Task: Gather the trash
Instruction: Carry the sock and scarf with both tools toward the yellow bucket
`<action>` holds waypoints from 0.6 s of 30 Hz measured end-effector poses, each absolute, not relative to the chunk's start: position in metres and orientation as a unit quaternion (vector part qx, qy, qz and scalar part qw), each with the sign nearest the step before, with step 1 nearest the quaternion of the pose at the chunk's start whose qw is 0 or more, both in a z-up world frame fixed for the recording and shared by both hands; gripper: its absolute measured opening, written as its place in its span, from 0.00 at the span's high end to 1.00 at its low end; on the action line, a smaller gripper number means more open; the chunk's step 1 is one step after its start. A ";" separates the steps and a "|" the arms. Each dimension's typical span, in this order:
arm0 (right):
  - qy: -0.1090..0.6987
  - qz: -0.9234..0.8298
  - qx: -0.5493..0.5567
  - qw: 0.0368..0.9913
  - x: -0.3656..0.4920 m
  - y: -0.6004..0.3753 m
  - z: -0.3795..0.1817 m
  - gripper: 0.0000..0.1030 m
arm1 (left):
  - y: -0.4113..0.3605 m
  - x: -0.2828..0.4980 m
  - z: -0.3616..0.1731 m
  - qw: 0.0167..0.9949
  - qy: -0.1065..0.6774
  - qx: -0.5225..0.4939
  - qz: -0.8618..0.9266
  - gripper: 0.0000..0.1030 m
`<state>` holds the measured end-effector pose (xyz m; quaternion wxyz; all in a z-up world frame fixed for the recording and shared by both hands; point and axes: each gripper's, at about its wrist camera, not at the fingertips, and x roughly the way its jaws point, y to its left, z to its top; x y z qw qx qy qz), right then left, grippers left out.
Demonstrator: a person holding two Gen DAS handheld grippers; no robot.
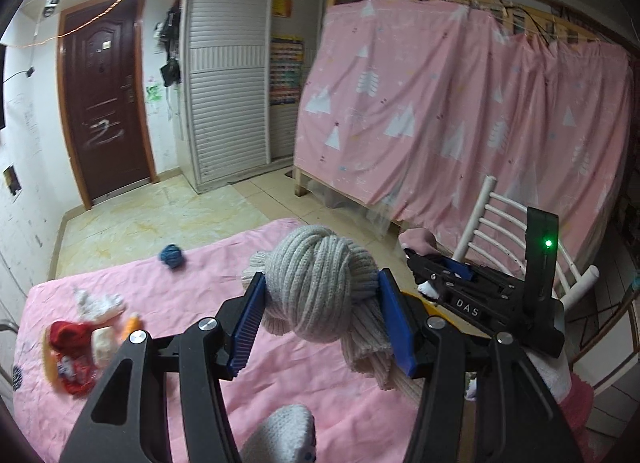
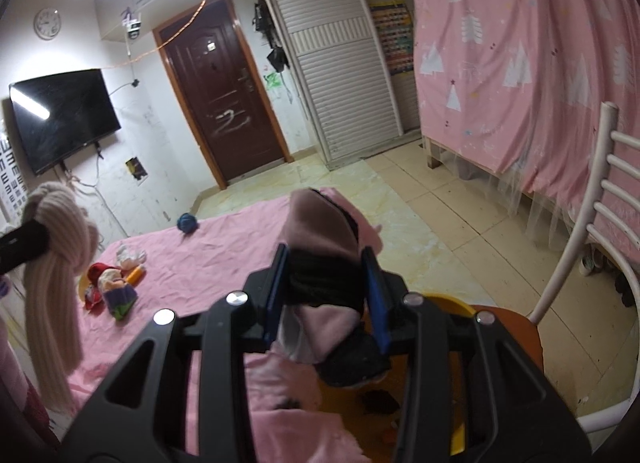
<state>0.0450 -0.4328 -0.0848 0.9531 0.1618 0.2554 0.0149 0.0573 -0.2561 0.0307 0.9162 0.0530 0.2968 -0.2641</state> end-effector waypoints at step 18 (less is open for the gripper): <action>0.200 -0.040 0.257 0.945 0.012 -0.504 -0.087 0.44 | -0.368 0.089 -0.013 0.881 0.351 0.071 -0.309 0.55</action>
